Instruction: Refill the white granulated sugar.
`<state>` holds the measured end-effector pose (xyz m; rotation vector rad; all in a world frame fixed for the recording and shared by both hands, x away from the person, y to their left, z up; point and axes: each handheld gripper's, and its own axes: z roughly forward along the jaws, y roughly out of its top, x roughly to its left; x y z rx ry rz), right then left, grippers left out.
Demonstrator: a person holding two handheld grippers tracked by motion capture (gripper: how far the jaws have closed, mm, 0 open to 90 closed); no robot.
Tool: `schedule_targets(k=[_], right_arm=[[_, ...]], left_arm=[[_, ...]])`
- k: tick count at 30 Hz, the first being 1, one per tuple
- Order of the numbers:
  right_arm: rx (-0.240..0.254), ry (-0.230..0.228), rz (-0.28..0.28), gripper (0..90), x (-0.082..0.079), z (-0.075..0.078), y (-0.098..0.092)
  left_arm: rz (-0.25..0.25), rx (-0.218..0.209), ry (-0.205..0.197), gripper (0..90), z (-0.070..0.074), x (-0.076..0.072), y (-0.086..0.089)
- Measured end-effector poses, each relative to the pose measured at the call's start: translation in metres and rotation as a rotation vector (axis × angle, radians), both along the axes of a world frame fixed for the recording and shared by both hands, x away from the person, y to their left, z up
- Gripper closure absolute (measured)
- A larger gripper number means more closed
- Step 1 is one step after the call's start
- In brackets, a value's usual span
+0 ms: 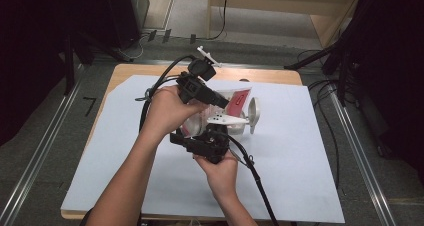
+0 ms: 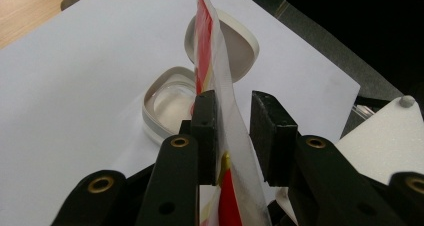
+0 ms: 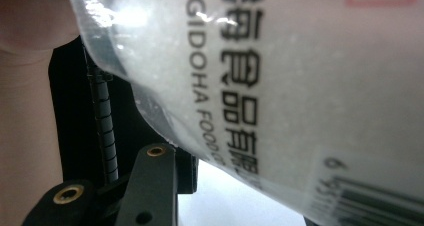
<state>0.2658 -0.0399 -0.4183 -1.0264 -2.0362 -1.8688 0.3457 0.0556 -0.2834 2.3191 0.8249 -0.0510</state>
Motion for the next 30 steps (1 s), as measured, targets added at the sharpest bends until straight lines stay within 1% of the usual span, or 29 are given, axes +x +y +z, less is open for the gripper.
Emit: schedule_targets(k=[2, 5, 7, 20, 24, 30], right_arm=[[0.003, 0.000, 0.000, 62.6, 0.0003, 0.0000, 0.0000], [0.007, -0.003, 0.000, 62.4, 0.0005, 0.0001, 0.0003], [0.009, -0.003, -0.001, 62.2, 0.0003, 0.0003, 0.0007], [0.015, 0.000, -0.001, 62.4, 0.0010, 0.0013, -0.0003], [0.017, 0.000, -0.003, 62.4, 0.0010, 0.0014, -0.0005], [0.018, -0.011, -0.009, 62.4, 0.0004, 0.0001, 0.0000]], left_arm=[[-0.002, 0.001, 0.000, 73.7, 0.0003, 0.0000, -0.0008], [-0.007, 0.015, -0.003, 73.8, 0.0011, 0.0005, -0.0021], [-0.008, 0.022, 0.003, 73.8, 0.0018, 0.0010, -0.0027], [-0.015, 0.036, 0.001, 73.8, 0.0030, 0.0018, -0.0055], [-0.018, 0.034, 0.003, 73.7, 0.0030, 0.0018, -0.0063], [-0.022, 0.043, -0.002, 73.9, 0.0031, 0.0009, -0.0067]])
